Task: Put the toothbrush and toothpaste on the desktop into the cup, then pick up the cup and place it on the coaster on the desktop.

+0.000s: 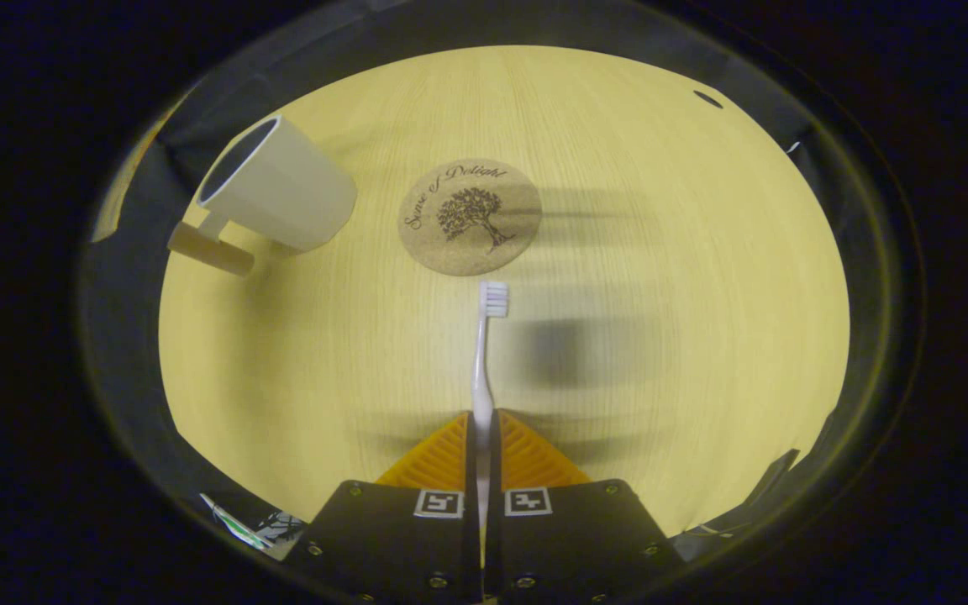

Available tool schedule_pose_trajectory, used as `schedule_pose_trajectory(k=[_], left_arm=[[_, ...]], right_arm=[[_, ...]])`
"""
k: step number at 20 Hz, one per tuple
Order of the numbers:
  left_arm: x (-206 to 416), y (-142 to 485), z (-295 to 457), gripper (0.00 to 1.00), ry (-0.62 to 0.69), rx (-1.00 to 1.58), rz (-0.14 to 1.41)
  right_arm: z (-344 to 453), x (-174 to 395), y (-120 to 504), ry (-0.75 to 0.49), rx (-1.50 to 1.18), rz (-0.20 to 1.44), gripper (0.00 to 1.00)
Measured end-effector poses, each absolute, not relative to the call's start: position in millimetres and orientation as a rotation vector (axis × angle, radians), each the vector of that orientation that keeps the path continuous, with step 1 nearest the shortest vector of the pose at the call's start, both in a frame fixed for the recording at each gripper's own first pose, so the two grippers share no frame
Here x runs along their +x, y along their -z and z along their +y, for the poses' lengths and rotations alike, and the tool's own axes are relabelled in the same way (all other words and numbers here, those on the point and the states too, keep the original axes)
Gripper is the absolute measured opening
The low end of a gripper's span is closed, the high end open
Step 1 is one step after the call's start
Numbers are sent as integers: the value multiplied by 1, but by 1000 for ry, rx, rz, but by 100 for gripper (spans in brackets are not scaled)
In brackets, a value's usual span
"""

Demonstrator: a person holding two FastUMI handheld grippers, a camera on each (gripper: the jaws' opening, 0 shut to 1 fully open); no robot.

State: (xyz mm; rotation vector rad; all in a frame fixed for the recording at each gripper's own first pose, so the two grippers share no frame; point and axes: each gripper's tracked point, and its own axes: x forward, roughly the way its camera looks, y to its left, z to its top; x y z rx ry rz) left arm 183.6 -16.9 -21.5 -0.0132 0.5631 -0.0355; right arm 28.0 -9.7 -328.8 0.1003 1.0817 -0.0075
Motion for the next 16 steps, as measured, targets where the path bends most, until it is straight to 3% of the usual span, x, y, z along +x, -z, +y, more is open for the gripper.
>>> schedule_pose_trajectory(k=[6, 16], left_arm=[[217, 58, -20, 18, 98, -120, 541], [232, 86, -9, 18, 36, -115, 448]], right_arm=[[-23, 26, 318, 21, 201, 1028, 4], [-49, 34, 199, 46, 339, 720, 4]])
